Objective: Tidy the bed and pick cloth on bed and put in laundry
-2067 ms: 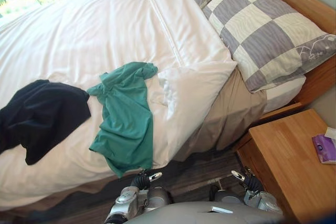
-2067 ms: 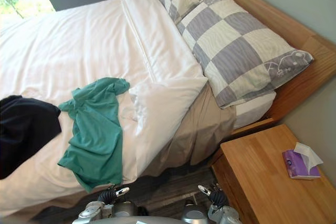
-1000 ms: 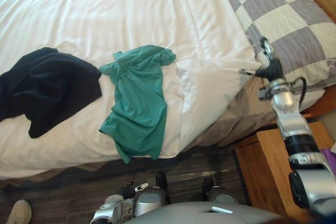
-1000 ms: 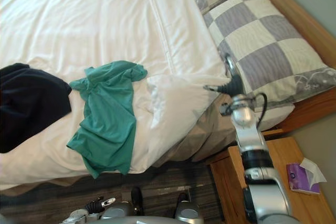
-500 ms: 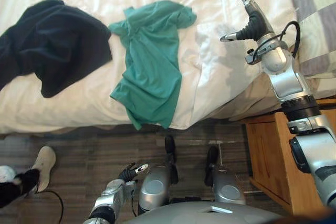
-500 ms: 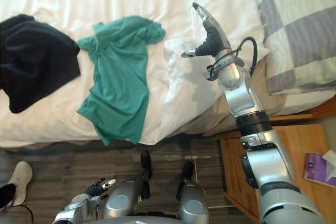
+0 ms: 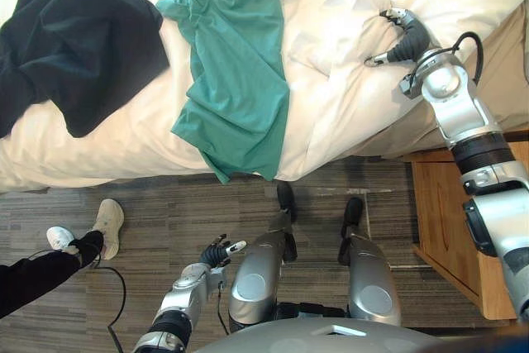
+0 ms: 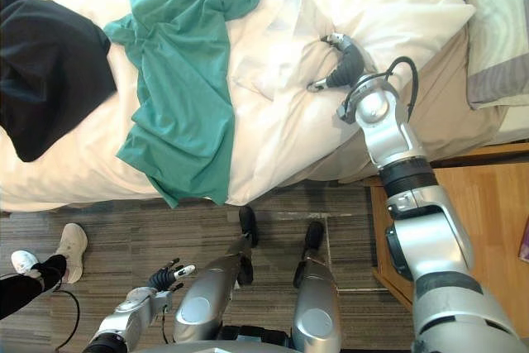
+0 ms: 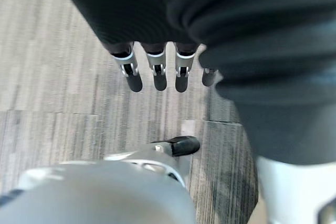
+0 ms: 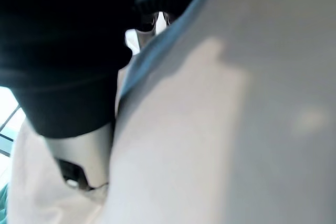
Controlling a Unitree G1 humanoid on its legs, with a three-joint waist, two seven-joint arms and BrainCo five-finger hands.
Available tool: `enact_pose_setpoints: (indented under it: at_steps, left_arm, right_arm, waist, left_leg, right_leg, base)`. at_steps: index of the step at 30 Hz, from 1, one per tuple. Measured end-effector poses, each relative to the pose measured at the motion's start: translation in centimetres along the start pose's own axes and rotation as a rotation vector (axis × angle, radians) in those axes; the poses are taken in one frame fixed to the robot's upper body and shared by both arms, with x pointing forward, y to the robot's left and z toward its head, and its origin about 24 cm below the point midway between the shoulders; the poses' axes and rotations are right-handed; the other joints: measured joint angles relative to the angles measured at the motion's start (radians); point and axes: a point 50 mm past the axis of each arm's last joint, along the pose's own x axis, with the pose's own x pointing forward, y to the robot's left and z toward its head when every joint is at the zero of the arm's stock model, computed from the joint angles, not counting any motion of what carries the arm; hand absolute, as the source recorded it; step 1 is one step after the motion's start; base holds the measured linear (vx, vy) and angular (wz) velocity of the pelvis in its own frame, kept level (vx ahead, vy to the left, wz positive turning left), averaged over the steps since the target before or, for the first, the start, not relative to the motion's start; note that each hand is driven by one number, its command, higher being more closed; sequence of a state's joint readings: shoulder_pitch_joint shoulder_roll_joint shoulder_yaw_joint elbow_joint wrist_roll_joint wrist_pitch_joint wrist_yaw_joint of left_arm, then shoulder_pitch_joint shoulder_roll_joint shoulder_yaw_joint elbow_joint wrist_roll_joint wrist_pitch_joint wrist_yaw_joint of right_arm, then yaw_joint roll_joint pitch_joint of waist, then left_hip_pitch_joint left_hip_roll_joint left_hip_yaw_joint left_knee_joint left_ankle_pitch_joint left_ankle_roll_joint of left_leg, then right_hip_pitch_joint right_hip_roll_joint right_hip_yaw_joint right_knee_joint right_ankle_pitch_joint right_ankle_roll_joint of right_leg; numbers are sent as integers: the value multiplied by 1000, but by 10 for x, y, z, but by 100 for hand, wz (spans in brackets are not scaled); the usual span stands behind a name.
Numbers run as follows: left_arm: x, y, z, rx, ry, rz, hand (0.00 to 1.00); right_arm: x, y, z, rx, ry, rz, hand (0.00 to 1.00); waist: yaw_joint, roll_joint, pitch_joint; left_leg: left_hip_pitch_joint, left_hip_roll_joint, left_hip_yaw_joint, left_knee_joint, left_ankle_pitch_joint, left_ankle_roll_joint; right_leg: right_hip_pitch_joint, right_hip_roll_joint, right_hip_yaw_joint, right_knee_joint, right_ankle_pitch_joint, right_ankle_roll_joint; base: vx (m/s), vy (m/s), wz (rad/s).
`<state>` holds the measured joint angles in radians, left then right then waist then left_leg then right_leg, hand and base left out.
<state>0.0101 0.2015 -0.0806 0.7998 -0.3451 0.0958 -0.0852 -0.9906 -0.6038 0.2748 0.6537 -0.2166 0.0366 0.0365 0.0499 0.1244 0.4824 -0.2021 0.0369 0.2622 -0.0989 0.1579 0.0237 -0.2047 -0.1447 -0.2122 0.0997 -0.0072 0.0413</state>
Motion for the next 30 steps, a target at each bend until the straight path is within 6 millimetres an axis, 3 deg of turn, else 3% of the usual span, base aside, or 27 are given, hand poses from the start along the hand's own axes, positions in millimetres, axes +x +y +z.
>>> enact_pose_setpoints:
  at_steps: [7, 10, 15, 16, 19, 24, 30]
  left_arm:
    - [1, -5, 11, 10, -49, -53, 0]
    - [1, -8, 16, 15, -72, -78, 0]
    - [1, -5, 7, 26, -30, -72, 0]
    - [1, -3, 0, 32, -1, -63, 0]
    - [-2, -3, -19, 36, 62, -51, 0]
    - [-6, -13, -45, 14, 130, -62, 0]
    - [-11, -12, -58, 0, 176, -53, 0]
  right_arm:
    - [-4, 1, -22, 132, 58, -45, 100]
    - [-17, 6, -39, 242, 84, -94, 100]
    - [-56, 43, -71, 409, 149, -136, 100]
    - [-75, 64, -83, 454, 205, -141, 0]
    - [-118, 101, -103, 480, 309, -128, 0]
    - [-174, 140, -128, 591, 483, -187, 0]
    - [-207, 185, -148, 821, 753, -232, 0]
  waist:
    - [-1, -1, -1]
    - [-1, -17, -11]
    - [-21, -85, -70]
    - [-36, -109, -98]
    - [-50, -133, -177]
    - [-85, -119, -252]
    - [-88, -118, -285]
  left_leg:
    - [40, 0, 5, 0, -3, -4]
    - [73, 2, 25, 0, -11, -16]
    - [111, 5, 91, -1, -28, -36]
    - [141, 8, 109, -3, -40, -38]
    - [176, 13, 145, -5, -64, -39]
    - [236, 14, 172, -6, -97, -46]
    - [281, 17, 182, -6, -121, -54]
  right_leg:
    - [45, 2, 3, -14, 1, 1]
    - [76, 9, 20, -31, 6, 6]
    - [94, 18, 81, -59, 19, 13]
    - [117, 22, 101, -67, 19, 14]
    - [140, 29, 136, -82, 14, 18]
    - [186, 33, 166, -86, -11, 27]
    - [232, 37, 172, -97, -21, 17]
  base:
    - [51, -17, -1]
    - [27, -16, -18]
    - [46, -13, -38]
    - [75, -10, -35]
    - [92, -16, -41]
    - [75, -7, -20]
    - [85, -6, -4]
